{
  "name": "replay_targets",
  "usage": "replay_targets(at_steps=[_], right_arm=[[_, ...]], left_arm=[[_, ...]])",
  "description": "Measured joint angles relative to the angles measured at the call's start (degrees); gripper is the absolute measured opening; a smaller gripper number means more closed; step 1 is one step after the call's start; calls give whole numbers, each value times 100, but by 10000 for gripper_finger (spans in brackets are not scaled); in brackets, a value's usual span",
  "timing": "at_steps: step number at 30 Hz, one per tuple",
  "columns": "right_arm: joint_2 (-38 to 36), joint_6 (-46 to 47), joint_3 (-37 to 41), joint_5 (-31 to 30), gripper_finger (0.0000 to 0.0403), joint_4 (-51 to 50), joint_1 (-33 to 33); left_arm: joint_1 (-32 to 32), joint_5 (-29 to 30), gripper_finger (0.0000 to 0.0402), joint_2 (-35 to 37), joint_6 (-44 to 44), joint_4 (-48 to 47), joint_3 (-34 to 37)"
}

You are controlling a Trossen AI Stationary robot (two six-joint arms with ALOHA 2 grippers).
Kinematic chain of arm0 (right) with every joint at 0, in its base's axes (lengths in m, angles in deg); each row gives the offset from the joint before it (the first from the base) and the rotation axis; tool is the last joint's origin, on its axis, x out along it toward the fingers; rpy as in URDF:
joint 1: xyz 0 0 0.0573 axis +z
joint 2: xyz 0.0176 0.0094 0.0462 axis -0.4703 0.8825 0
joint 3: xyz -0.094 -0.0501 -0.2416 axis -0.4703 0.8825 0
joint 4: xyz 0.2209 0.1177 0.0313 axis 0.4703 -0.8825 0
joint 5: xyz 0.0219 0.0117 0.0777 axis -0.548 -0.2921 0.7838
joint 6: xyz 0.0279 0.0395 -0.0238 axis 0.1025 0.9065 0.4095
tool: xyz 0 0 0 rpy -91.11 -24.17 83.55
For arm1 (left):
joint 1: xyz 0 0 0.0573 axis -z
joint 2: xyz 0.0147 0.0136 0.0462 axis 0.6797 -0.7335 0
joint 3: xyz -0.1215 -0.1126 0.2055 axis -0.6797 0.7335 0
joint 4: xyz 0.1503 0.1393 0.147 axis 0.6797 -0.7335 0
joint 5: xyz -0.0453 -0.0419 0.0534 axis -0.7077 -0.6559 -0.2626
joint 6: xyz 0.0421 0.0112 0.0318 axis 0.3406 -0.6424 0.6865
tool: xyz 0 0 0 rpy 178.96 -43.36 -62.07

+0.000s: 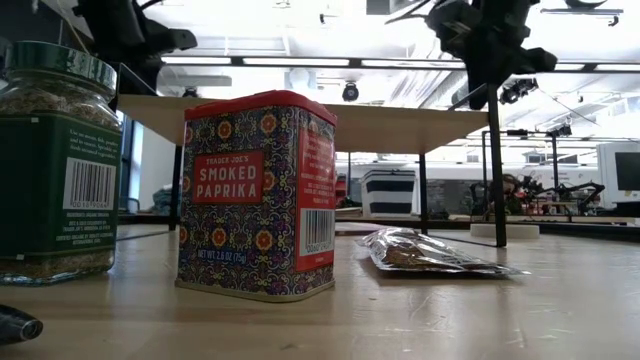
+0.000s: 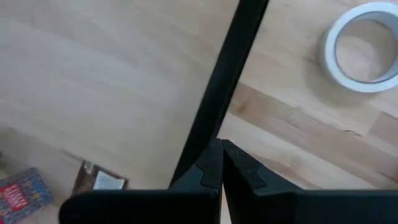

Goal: Shelf spices
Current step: Adjust the shelf

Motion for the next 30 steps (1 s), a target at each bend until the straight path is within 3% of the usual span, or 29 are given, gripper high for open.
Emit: replay_targets(at_steps=[13,30], right_arm=[[-2,592,2,-184,0,21,506],[-2,573,2,-415,0,-83,527]], left_arm=[[-584,105,0,-121,801,542,0],[-573,-54,0,-110,815,548,-17]])
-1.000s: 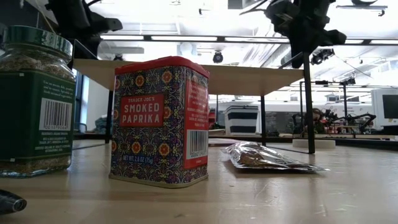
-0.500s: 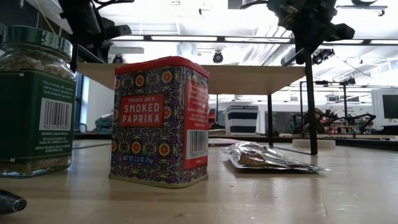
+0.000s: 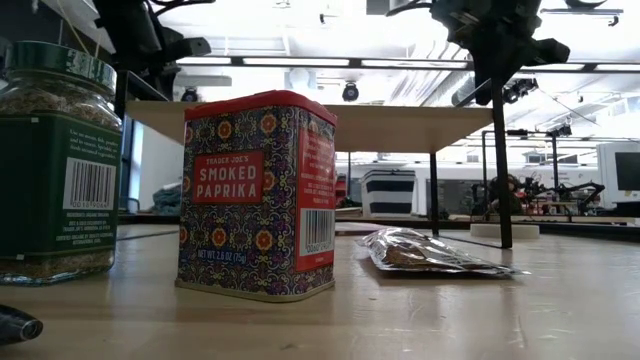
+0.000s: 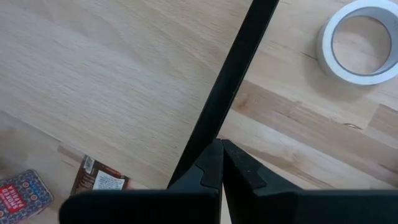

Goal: Shelf spices
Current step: Adjust the shelf

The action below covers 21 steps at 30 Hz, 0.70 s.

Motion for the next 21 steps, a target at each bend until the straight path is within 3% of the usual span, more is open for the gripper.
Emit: replay_targets(at_steps=[14,21], right_arm=[[-38,-117,0,91,0,-508,0],[-682,144,0,-158,0,-957,0]], left_arm=[[0,313,0,947,-93,-178,-11],[337,281,0,1572,248,354,-11]])
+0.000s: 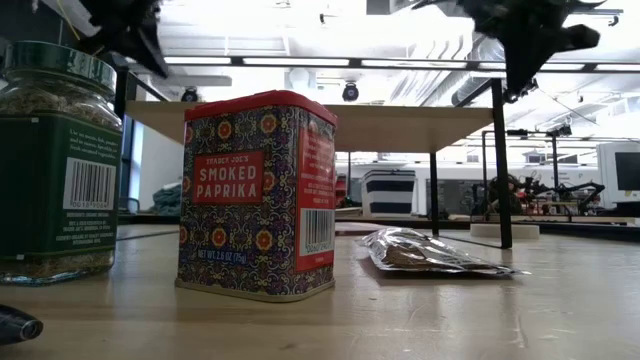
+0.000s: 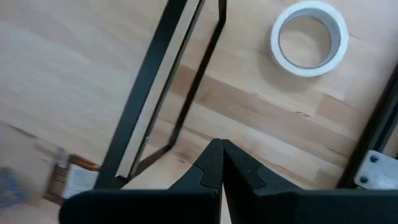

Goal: Shelf spices
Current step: Adjust the shelf, then put the brown seasoning bottle on the shelf

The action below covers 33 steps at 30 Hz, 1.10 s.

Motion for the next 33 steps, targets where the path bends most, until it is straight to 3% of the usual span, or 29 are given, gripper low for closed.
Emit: replay_targets(at_steps=[5,13,19,25,33], right_arm=[[-615,-379,-1,-98,0,477,15],[-932,-1601,-2,-78,0,2247,15],[-710,-1692,-2,204,0,2723,15],[-331,-1455,-2,609,0,2717,15],[106,-1458,-2,950,0,2898,15]], left_arm=[[580,-399,17,136,675,908,0],[1862,-2385,109,-288,1073,1777,-4],[2835,-3283,184,-845,1148,1726,-4],[3346,-3897,234,-1283,1664,1619,-4],[3821,-4176,266,-1645,2466,-103,2]])
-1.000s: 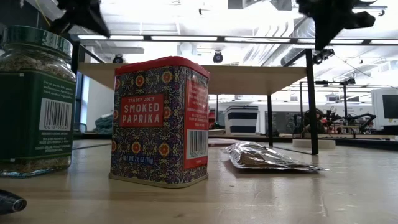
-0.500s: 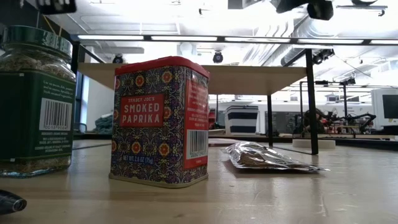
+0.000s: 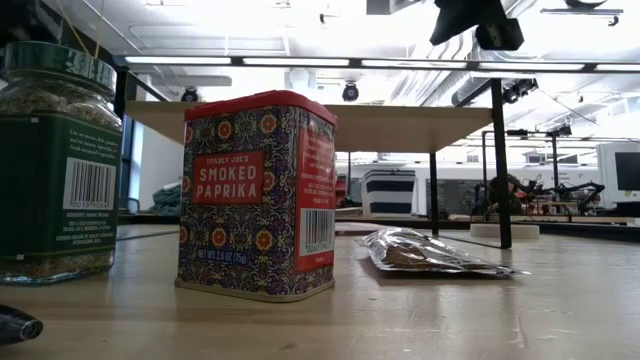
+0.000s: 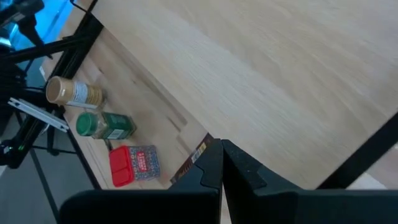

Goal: Shelf spices
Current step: Put the brown seasoning bottle on the shelf

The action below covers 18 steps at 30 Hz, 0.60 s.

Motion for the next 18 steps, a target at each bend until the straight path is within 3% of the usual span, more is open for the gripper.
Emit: replay_targets(at_steps=[3,8,11,18], right_arm=[[48,-57,0,-2,0,35,0],[55,-380,0,-9,0,30,0],[55,-605,0,-7,0,14,0],[55,-944,0,-4,0,-45,0]], left_arm=[[139,7,270,-12,-316,-2,2],[461,345,271,-77,-865,858,2],[687,642,271,-372,-1151,958,2],[957,658,271,-1111,-1820,971,-82]])
